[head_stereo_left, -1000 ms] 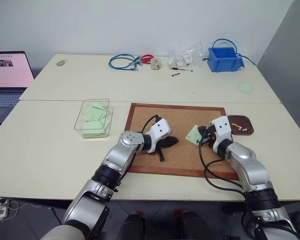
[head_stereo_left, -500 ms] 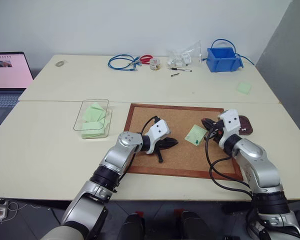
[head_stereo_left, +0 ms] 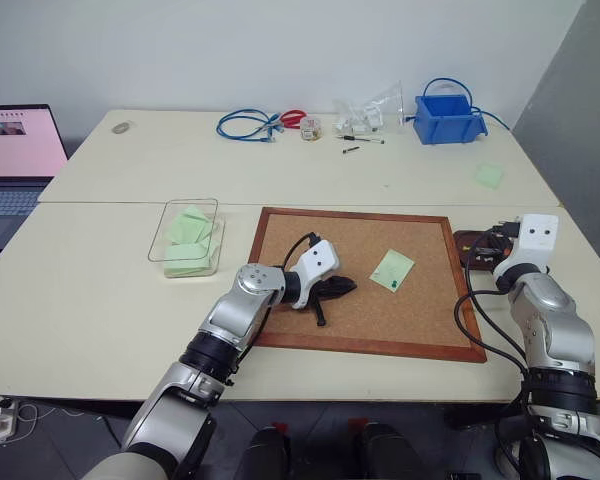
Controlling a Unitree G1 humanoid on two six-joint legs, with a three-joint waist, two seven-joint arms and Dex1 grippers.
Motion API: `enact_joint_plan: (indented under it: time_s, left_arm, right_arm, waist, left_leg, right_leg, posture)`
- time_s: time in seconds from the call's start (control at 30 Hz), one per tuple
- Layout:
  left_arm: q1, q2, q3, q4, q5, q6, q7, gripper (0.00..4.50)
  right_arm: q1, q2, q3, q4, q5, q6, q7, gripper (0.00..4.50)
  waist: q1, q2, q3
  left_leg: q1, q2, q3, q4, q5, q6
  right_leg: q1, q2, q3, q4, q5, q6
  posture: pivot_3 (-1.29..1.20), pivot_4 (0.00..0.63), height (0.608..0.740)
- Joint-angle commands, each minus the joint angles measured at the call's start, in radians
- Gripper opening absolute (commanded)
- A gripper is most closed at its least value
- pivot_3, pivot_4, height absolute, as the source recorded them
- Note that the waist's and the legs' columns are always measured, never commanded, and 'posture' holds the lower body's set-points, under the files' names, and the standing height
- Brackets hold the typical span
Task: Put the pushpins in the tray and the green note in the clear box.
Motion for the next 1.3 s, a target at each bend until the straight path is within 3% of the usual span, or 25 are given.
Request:
enact_joint_plan:
  time_s: [0.03,0.2,0.6,0.83,0.93,1.17,1.3]
  left_arm:
    - [0.024,0.011,-0.038,0.027,0.022,0.043,-0.031,0.00]
    - [0.027,0.014,-0.040,0.014,0.024,0.049,-0.036,0.00]
    - [0.029,0.016,-0.036,-0.004,0.027,0.045,-0.029,0.00]
    - [0.039,0.018,-0.039,-0.011,0.026,0.048,-0.032,0.00]
    - [0.039,0.018,-0.040,-0.012,0.027,0.049,-0.032,0.00]
    - [0.034,0.019,-0.037,0.011,0.032,0.042,-0.026,0.00]
    - [0.024,0.015,-0.036,0.020,0.031,0.041,-0.024,0.00]
  right_arm:
    - [-0.055,-0.010,-0.025,0.056,0.012,-0.036,0.003,0.03]
    - [-0.072,-0.006,-0.026,0.102,0.017,-0.061,0.005,0.03]
    - [-0.045,-0.006,-0.002,0.084,0.008,-0.061,0.010,2.57]
    - [0.008,-0.027,0.033,-0.049,-0.001,-0.041,0.042,4.08]
    - [0.053,-0.062,0.088,-0.163,-0.023,-0.024,0.092,4.08]
    - [0.214,-0.072,0.223,-0.557,0.185,0.124,0.322,4.08]
    - [0.252,-0.063,0.315,-0.592,0.195,0.140,0.366,4.08]
  waist:
    - [0.000,0.000,0.000]
    - [0.000,0.001,0.000]
    - [0.000,0.001,-0.001]
    - [0.000,0.002,-0.001]
    - [0.000,0.002,-0.001]
    - [0.003,0.002,-0.001]
    - [0.002,0.002,-0.001]
  left_leg:
    - [0.000,0.000,0.000,0.000,0.000,0.000]
    - [0.000,0.000,0.000,-0.001,0.000,0.000]
    - [0.000,0.000,0.000,-0.001,0.000,0.000]
    - [0.000,0.000,0.000,-0.002,0.000,0.000]
    - [0.000,0.000,0.000,-0.002,0.000,0.000]
    - [-0.001,0.001,-0.001,-0.002,0.000,0.000]
    - [0.000,0.001,-0.002,-0.002,0.000,0.000]
  right_leg:
    - [0.000,0.000,0.000,0.000,0.000,0.000]
    - [0.000,0.000,0.000,-0.001,0.000,0.000]
    - [0.000,0.000,0.000,-0.002,0.000,0.000]
    - [0.000,0.000,0.000,-0.003,0.000,0.000]
    - [0.000,0.000,0.000,-0.003,0.000,0.000]
    - [0.000,0.000,-0.001,-0.004,0.000,0.000]
    - [0.001,0.001,-0.002,-0.004,0.000,0.000]
  posture:
    - [0.00,0.150,0.740]
    - [0.00,0.150,0.740]
    - [0.00,0.150,0.740]
    - [0.00,0.150,0.740]
    - [0.00,0.150,0.740]
    - [0.00,0.150,0.740]
    - [0.00,0.150,0.740]
